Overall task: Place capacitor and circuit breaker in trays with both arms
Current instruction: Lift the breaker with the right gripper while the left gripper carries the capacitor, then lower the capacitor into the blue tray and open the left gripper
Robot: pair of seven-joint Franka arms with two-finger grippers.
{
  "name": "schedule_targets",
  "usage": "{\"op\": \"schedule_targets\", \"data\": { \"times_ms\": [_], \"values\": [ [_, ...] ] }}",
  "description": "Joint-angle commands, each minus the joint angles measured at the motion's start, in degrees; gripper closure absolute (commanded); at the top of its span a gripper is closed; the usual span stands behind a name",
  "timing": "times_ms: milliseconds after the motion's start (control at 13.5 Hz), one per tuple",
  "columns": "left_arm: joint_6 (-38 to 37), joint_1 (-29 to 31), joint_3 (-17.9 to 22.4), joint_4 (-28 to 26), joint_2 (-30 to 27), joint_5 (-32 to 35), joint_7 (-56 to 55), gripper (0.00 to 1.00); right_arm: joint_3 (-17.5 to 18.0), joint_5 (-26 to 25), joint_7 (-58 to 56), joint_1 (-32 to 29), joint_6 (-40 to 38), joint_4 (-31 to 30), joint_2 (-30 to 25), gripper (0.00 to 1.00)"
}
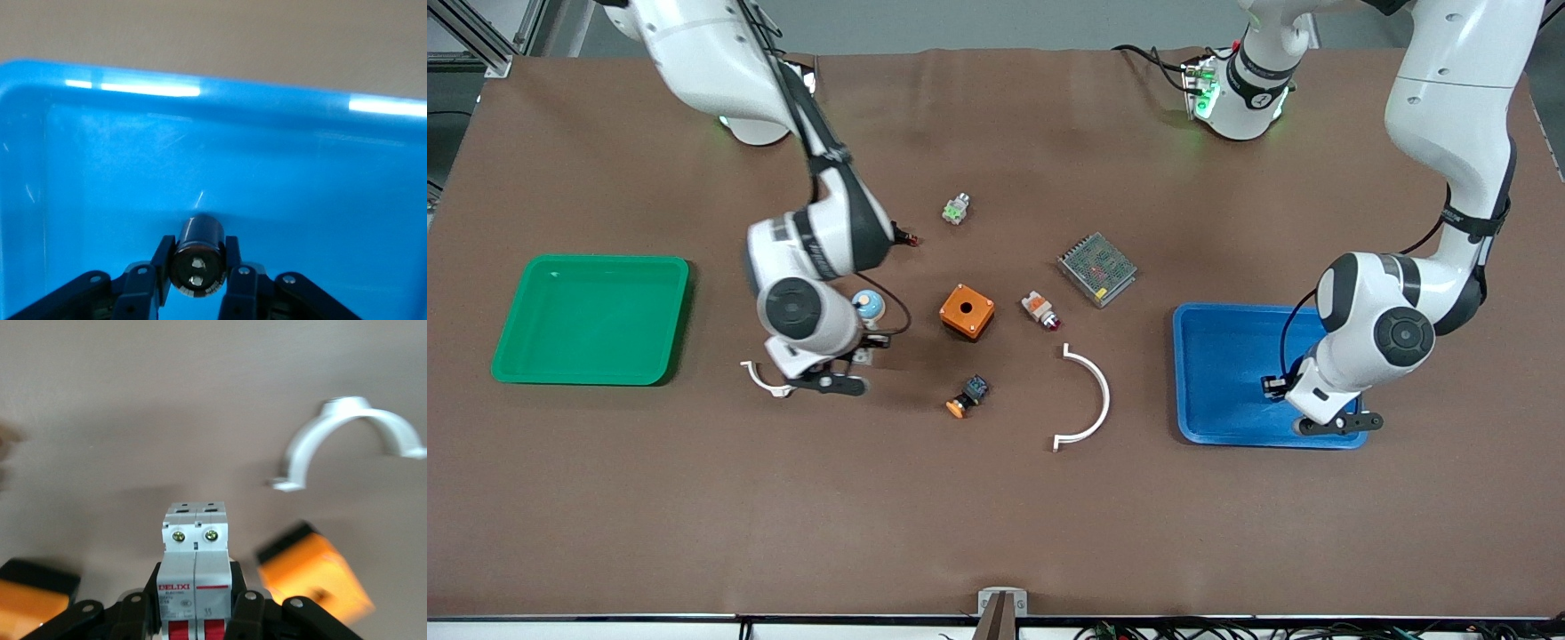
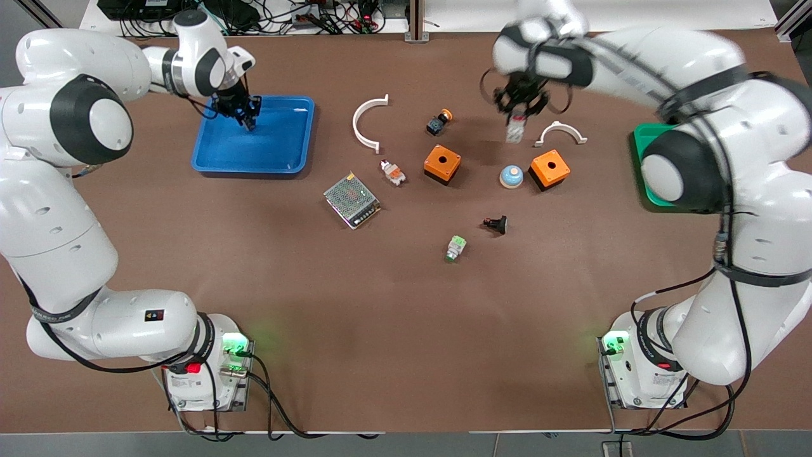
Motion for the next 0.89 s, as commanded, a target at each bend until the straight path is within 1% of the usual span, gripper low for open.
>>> {"op": "schedule_targets", "data": {
  "times_ms": [0,74,148,222,370,519,593,667,815],
  "values": [
    [1.40,0.24,-0.87,-3.39,-2.85,0.85,0.38,0.53,0.10,-0.71,-8.35,-9.90,-11.08,2.96,-6.58,0.84],
    [1.40,0.16,-0.87,-3.21,-2.94,0.85,-0.14,0.16,-0.34,-1.93,-12.82,-13.06,-13.29,3.05,-8.08,0.84],
    [1.05,0.24,-0.87,-3.12,-3.81,0.85,0.11,0.00,-1.04,-3.77,-16.52,-16.14,-14.53,2.45,-9.14,0.84],
    [1.05,0.24,-0.87,-2.77,-5.47,0.76,-0.58,0.00,-1.14,-5.27,-19.87,-19.57,-15.33,1.74,-9.67,0.84],
    [0.44,0.42,-0.87,-2.60,-10.47,0.76,0.20,0.00,-1.14,-6.07,-27.07,-26.42,-15.60,0.16,-9.68,0.84],
    [-2.97,0.51,-0.87,-1.19,-15.92,0.76,0.38,0.00,-1.14,-8.26,-34.72,-32.05,-13.67,-0.72,-9.15,0.84],
    [-5.78,0.51,-0.87,0.29,-18.82,0.76,0.47,0.00,-1.14,-8.97,-36.67,-33.73,-12.62,-1.16,-9.06,0.84],
    [-10.16,0.25,-0.95,1.44,-21.80,0.67,0.47,0.00,-1.14,-10.02,-38.34,-35.23,-11.04,-1.86,-9.06,0.84],
    [-18.95,0.07,-1.13,4.25,-26.64,0.23,0.82,0.00,-1.14,-12.31,-41.77,-37.78,-6.13,-5.01,-9.06,0.84]
  ]
}}
